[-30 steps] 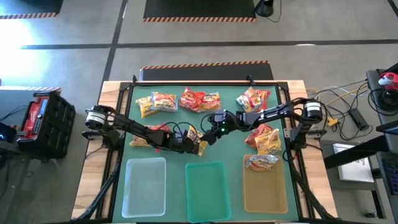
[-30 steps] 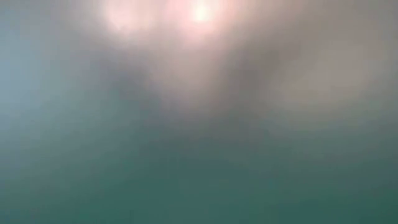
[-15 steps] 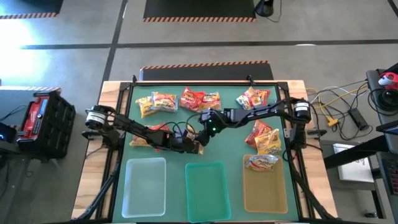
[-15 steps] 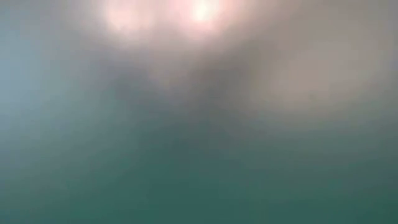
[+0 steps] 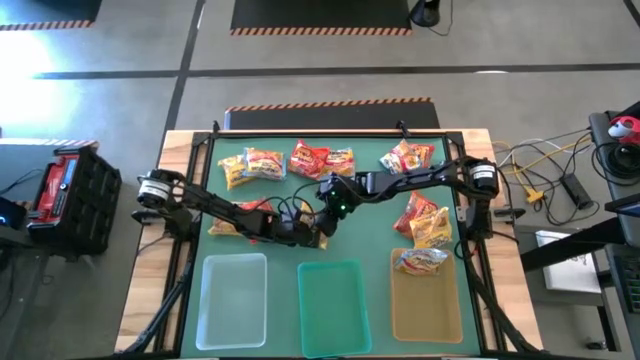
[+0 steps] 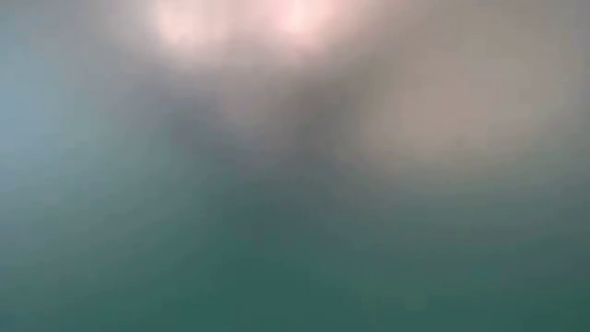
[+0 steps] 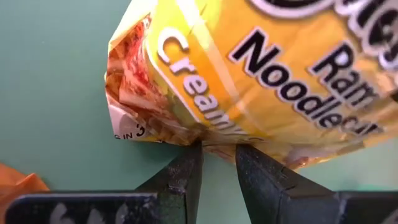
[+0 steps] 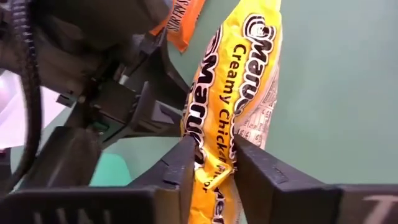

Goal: Sort Maruchan noodles
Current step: Put the yellow noodle pack into the green bin

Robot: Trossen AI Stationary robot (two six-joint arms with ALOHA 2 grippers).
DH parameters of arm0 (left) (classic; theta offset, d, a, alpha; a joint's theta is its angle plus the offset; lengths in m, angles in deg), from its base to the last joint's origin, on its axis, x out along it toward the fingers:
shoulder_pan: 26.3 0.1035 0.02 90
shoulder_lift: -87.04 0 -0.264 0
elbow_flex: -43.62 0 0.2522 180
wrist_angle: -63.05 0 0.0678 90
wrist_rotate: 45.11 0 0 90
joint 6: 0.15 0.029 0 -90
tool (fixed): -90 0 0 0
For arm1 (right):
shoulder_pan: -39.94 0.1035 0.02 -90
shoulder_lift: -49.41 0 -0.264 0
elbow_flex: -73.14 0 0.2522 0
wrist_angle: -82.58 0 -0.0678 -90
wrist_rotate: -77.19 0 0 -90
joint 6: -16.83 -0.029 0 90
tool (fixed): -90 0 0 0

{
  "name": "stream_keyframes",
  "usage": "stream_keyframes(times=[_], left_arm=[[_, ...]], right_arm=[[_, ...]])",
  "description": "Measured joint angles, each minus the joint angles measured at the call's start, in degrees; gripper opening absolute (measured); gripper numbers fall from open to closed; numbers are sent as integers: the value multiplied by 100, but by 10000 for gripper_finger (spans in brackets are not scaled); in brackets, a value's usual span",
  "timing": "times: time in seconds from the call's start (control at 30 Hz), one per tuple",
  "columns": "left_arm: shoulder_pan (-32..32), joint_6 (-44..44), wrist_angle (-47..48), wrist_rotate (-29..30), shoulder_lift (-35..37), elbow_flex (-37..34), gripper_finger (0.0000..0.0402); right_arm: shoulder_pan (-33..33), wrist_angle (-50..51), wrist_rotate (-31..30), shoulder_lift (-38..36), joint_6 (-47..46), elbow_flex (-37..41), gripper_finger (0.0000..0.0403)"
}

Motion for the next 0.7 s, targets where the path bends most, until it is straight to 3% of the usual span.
stream_keyframes(times=[0.3,0.7], left_arm=[[-9,134,6,49,133,-4,84],[-166,233,59,133,507,-4,84]], right_arm=[[0,79,-35,-7,53,15,24],[0,420,72,-7,302,24,13]])
